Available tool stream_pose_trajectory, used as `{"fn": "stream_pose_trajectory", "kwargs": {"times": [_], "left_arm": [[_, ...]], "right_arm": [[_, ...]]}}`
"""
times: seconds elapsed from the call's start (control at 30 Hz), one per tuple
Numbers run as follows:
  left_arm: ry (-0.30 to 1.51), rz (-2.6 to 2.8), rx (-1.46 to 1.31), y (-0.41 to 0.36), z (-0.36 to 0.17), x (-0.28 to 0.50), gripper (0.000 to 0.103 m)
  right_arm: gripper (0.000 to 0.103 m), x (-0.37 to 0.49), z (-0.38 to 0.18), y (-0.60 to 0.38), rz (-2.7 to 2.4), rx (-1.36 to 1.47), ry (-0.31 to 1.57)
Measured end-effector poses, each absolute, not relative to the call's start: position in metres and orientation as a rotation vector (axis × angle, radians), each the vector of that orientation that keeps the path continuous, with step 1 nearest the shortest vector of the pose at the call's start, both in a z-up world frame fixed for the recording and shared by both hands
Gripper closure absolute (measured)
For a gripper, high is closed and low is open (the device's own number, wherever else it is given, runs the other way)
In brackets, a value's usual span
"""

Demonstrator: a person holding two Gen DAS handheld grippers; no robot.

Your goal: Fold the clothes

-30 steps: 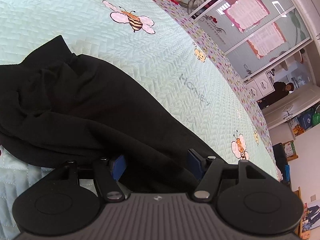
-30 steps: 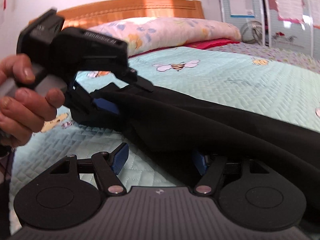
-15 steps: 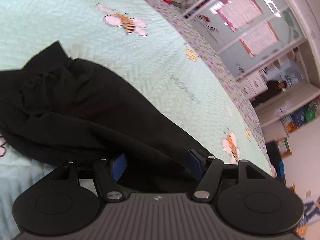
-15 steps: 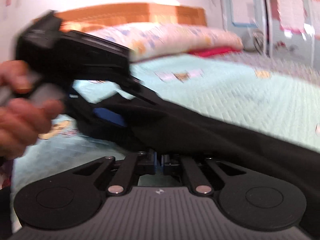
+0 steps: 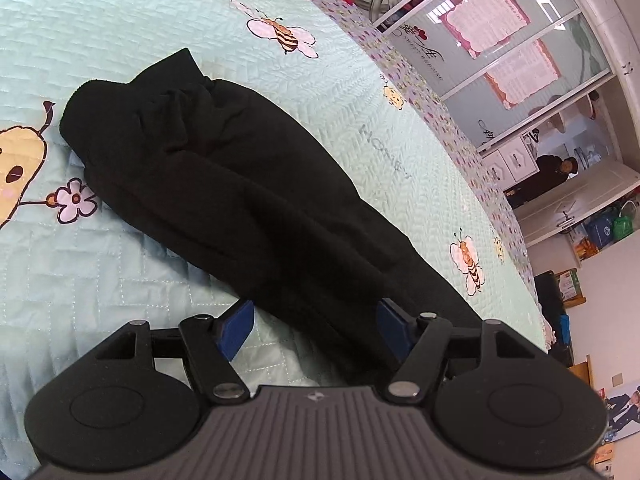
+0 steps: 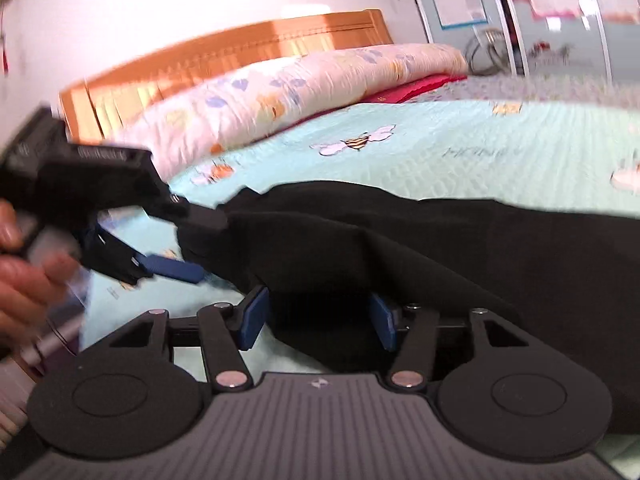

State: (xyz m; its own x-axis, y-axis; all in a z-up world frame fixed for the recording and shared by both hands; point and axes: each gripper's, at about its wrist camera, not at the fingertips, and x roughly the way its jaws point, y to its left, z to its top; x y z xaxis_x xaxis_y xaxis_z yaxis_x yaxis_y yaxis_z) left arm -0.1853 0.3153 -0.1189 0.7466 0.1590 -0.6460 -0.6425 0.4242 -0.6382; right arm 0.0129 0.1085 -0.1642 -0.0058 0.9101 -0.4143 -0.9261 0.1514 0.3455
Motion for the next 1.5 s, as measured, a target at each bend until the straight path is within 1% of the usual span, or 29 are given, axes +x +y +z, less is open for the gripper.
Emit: {"fn": "stream_pose_trajectory", "kwargs": {"times": [0.07, 0.17, 0.2, 0.23, 0.27, 0.37, 0.43, 0.5, 0.57, 0.6, 0.67, 0.7, 0.73, 0.83, 0.97, 1.0, 1.1, 1.13, 1.17, 1.2, 1.23, 1.27, 1.33, 1.4, 1.43, 1.47, 1.5], "left_arm": [[0.546, 0.532, -1.019, 0.315, -0.120, -0.185, 0.033], [0.549, 0.528, -1.020, 0.314, -0.122, -0.186, 0.033], [0.544, 0.528, -1.015, 0.313, -0.120, -0.189, 0.033], [0.539, 0.528, -1.010, 0.312, -0.117, -0.192, 0.033], [0.533, 0.529, -1.004, 0.311, -0.114, -0.195, 0.033], [0.468, 0.479, -0.965, 0.303, -0.098, -0.213, 0.032], [0.439, 0.475, -0.956, 0.302, -0.093, -0.224, 0.032], [0.431, 0.514, -0.971, 0.308, -0.096, -0.234, 0.032], [0.422, 0.552, -0.986, 0.313, -0.099, -0.243, 0.032], [0.418, 0.572, -0.993, 0.316, -0.101, -0.248, 0.032], [0.409, 0.610, -1.007, 0.321, -0.104, -0.258, 0.032], [0.395, 0.657, -1.018, 0.328, -0.106, -0.265, 0.032], [0.374, 0.709, -1.030, 0.337, -0.107, -0.273, 0.032], [0.315, 0.828, -1.072, 0.367, -0.110, -0.290, 0.032], [0.349, 0.852, -1.196, 0.410, -0.136, -0.283, 0.030], [0.359, 0.834, -1.239, 0.417, -0.144, -0.278, 0.030], [0.368, 0.794, -1.310, 0.430, -0.163, -0.262, 0.031], [0.362, 0.803, -1.295, 0.432, -0.163, -0.258, 0.034], [0.341, 0.806, -1.273, 0.429, -0.158, -0.260, 0.056], [0.318, 0.808, -1.249, 0.427, -0.153, -0.261, 0.065], [0.270, 0.791, -1.234, 0.422, -0.146, -0.270, 0.067], [0.216, 0.776, -1.215, 0.416, -0.140, -0.282, 0.068], [0.152, 0.806, -1.192, 0.405, -0.137, -0.305, 0.069], [0.120, 0.859, -1.247, 0.395, -0.159, -0.325, 0.068], [0.125, 0.893, -1.280, 0.393, -0.174, -0.333, 0.068], [0.109, 0.897, -1.288, 0.389, -0.178, -0.338, 0.070], [0.088, 0.896, -1.291, 0.384, -0.181, -0.343, 0.070]], "right_arm": [[0.047, 0.006, -0.166, 0.111, 1.469, -0.042, 0.622], [0.048, -0.007, -0.167, 0.128, 1.490, -0.136, 0.570], [0.065, -0.011, -0.167, 0.136, 1.493, -0.178, 0.559], [0.098, -0.018, -0.166, 0.144, 1.489, -0.222, 0.548], [0.098, -0.026, -0.160, 0.146, 1.492, -0.261, 0.520], [0.099, -0.063, -0.136, 0.125, 1.585, -0.353, 0.354], [0.100, -0.077, -0.134, 0.111, 1.642, -0.397, 0.306], [0.101, -0.078, -0.153, 0.114, 1.650, -0.460, 0.391], [0.100, -0.083, -0.172, 0.115, 1.587, -0.491, 0.425], [0.097, -0.089, -0.171, 0.113, 1.563, -0.475, 0.407], [0.086, -0.099, -0.170, 0.110, 1.544, -0.482, 0.360], [0.074, -0.100, -0.172, 0.110, 1.552, -0.497, 0.352], [0.068, -0.097, -0.176, 0.113, 1.557, -0.504, 0.362], [0.066, -0.092, -0.176, 0.115, 1.548, -0.486, 0.391], [0.058, -0.092, -0.178, 0.112, 1.552, -0.463, 0.417], [0.055, -0.092, -0.178, 0.114, 1.555, -0.461, 0.423], [0.053, -0.092, -0.182, 0.117, 1.556, -0.469, 0.433], [0.053, -0.092, -0.184, 0.118, 1.556, -0.467, 0.438], [0.053, -0.091, -0.184, 0.118, 1.555, -0.460, 0.446], [0.064, -0.090, -0.183, 0.118, 1.547, -0.447, 0.458], [0.100, -0.089, -0.181, 0.117, 1.541, -0.434, 0.465], [0.102, -0.092, -0.175, 0.113, 1.544, -0.419, 0.451], [0.102, -0.097, -0.164, 0.106, 1.547, -0.394, 0.423], [0.101, -0.101, -0.166, 0.104, 1.540, -0.403, 0.399], [0.095, -0.098, -0.175, 0.109, 1.540, -0.411, 0.458], [0.096, -0.093, -0.184, 0.114, 1.538, -0.418, 0.534], [0.096, -0.091, -0.185, 0.113, 1.536, -0.393, 0.546]]}}
